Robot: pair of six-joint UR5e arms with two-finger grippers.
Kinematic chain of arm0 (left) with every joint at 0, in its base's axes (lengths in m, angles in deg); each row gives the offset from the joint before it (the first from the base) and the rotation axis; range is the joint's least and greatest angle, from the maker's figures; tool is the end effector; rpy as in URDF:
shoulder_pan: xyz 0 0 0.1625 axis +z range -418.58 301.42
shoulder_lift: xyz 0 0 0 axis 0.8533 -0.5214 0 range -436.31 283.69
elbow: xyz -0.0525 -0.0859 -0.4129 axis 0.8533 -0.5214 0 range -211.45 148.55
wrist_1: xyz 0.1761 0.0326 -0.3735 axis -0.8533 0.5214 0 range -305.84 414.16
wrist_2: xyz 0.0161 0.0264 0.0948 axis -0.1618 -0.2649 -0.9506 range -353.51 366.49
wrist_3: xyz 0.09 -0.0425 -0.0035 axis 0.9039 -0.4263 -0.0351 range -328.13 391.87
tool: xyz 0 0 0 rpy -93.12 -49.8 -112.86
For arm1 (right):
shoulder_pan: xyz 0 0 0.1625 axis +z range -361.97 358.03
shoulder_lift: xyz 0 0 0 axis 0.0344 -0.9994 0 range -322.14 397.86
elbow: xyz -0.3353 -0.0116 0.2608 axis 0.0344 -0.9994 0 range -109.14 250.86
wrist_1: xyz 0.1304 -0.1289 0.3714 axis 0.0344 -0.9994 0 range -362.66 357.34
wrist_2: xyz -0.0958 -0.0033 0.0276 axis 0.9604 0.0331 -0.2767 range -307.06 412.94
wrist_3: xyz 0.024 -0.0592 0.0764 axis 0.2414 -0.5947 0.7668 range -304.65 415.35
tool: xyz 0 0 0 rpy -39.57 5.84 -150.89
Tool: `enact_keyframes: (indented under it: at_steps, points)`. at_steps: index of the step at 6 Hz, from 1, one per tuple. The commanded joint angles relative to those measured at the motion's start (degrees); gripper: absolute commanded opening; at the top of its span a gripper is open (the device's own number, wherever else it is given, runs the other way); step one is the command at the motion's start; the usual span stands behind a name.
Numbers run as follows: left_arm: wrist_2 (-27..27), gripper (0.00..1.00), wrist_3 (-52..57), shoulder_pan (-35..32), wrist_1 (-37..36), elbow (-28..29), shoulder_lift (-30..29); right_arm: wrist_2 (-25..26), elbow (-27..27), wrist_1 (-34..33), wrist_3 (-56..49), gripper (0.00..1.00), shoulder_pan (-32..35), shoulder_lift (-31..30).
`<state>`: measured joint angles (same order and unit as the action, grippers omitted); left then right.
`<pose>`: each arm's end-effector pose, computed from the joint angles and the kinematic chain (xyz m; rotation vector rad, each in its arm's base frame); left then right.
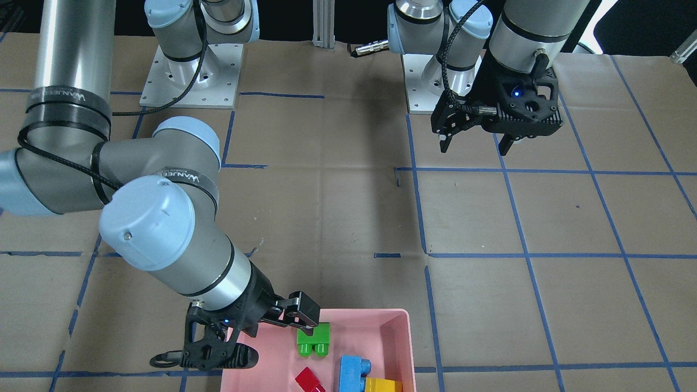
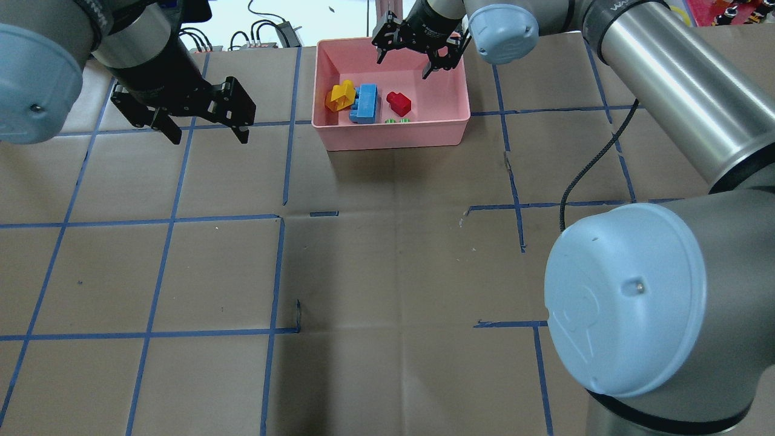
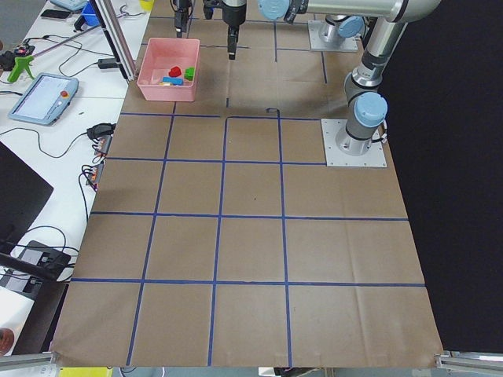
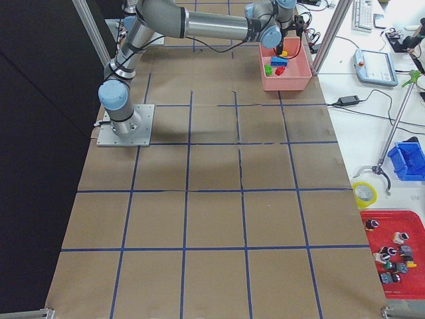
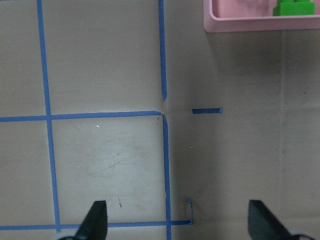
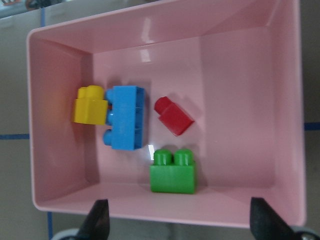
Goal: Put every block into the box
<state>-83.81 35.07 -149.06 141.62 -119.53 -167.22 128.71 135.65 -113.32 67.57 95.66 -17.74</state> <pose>-0.1370 -0.5035 0.5012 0.1005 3.1316 -0.0968 0.2553 -0.7167 0.3758 0.0786 2.8541 -0.2211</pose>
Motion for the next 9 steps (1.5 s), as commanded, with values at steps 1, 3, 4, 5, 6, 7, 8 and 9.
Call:
enact_keyframes:
  at_steps: [1, 3, 4, 5, 6, 7, 8, 9]
  points:
    - [-0.1, 0.99, 2.2, 0.2, 0.0, 0.3, 0.1, 5.5, 3.6, 11.8, -8.6, 0.99, -1.6, -8.0]
    - [0.0, 0.99, 2.3, 0.4, -0.1, 0.1, 0.2, 12.9, 8.7, 18.9, -16.9, 1.0, -2.8, -17.7]
    - [0.0, 0.99, 2.3, 0.5, -0.1, 0.2, 0.2, 12.9, 15.2, 18.9, -16.8, 1.0, -2.8, -24.6]
    - [0.0, 0.99, 2.3, 0.6, -0.1, 0.3, 0.2, 12.8, 24.2, 18.8, -16.6, 1.0, -2.7, -31.3]
    - [0.1, 0.99, 2.3, 0.7, -0.3, 0.3, 0.2, 13.0, 28.7, 18.7, -16.6, 1.0, -2.7, -34.8]
    - [0.7, 0.99, 2.5, 2.1, -0.3, 0.3, 0.2, 13.1, 29.7, 18.7, -16.7, 1.0, -2.7, -38.1]
    - [0.7, 0.99, 2.3, 2.4, -0.3, -0.5, 0.8, 12.8, 30.3, 18.7, -17.0, 1.0, -2.7, -39.4]
    - [0.8, 0.99, 2.1, 2.4, -0.3, -0.7, 1.0, 13.3, 30.5, 18.8, -16.6, 1.0, -3.7, -40.0]
